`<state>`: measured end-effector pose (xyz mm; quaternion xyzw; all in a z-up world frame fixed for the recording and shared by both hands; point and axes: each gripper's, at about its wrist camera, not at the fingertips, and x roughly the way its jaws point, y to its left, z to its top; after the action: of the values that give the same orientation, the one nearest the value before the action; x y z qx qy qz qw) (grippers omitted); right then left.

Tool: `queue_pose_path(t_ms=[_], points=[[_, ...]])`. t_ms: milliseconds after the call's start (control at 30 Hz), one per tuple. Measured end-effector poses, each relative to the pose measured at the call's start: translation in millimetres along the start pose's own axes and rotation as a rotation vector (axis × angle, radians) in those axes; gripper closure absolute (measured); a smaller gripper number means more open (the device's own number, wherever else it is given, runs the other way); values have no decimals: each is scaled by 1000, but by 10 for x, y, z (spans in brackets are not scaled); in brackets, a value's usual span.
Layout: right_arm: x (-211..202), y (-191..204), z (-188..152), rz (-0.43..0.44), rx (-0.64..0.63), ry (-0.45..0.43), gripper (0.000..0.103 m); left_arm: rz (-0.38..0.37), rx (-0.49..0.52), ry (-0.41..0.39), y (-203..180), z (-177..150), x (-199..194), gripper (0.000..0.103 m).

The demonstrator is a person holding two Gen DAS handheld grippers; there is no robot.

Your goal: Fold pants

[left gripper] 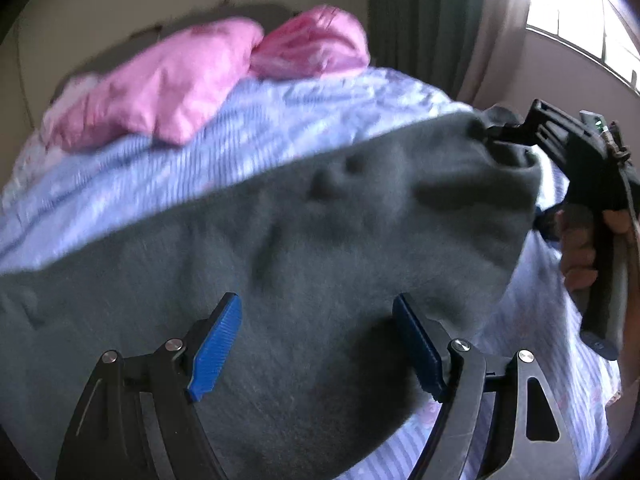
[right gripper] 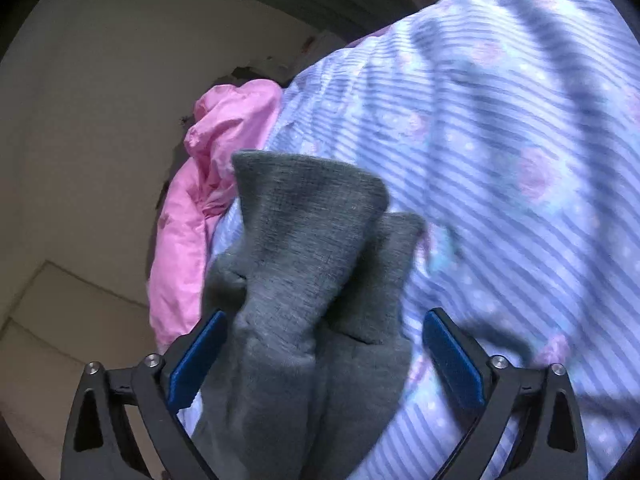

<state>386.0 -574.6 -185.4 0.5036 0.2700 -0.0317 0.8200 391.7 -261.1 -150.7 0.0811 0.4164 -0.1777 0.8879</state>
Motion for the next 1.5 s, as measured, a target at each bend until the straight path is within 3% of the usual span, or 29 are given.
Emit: queue_pose_path(t_ms=[67,100,200,300,467,600,667,733,767,800,867,967,1067,1167,1267,1333,1433,1500], points=[[76,42,8,-12,-9,18,25,-67,-49,24,90,-40,89,26],[118,61,0,-37,-24,20,29,-84,-77,30,129,-50,114,26],[184,67,-16,-45,-57,15,35,-82,-84,35,113,-61,117,26],[123,61,-3,-32,-67,15,49,-70,-68,33,83,-82,120,26],[-66,285,25,-46,-174,38,48,-78,-84,34,104,-80,122,26],[124,221,105,-150,-108,112,43,-65,-69,39,74,-65,111,27],[201,119,85,-141,-76,111,37,-62,-64,42,68,-72,127,27],[206,53,59,-108,-50,78,38,-55,-58,52,61,-77,150,27],[187,49,49,-108,-39,62,56,-52,-54,55,53,-75,144,30],[150,48,44,-106,-30,53,66,-52,-51,57,46,-68,128,41],[0,82,62,-82,-10,13,81,-63,-45,50,30,-65,78,53],[-286,215,67,-53,-68,-91,83,-75,-61,61,38,-68,116,55],[-254,205,47,-154,-107,-77,83,-58,-39,84,7,-80,215,55],[-238,229,11,-186,-133,-91,83,-40,23,97,-50,-55,234,55],[-300,481,-25,-222,-209,-125,83,-56,36,68,28,11,-1,58],[-409,794,-73,-258,-299,-155,83,-42,27,-30,180,39,-418,58],[-612,1414,-255,-327,-483,-219,83,35,61,-133,528,-5,-1061,58],[-727,1852,-465,-351,-620,-261,83,91,82,-132,800,-50,-1346,58]])
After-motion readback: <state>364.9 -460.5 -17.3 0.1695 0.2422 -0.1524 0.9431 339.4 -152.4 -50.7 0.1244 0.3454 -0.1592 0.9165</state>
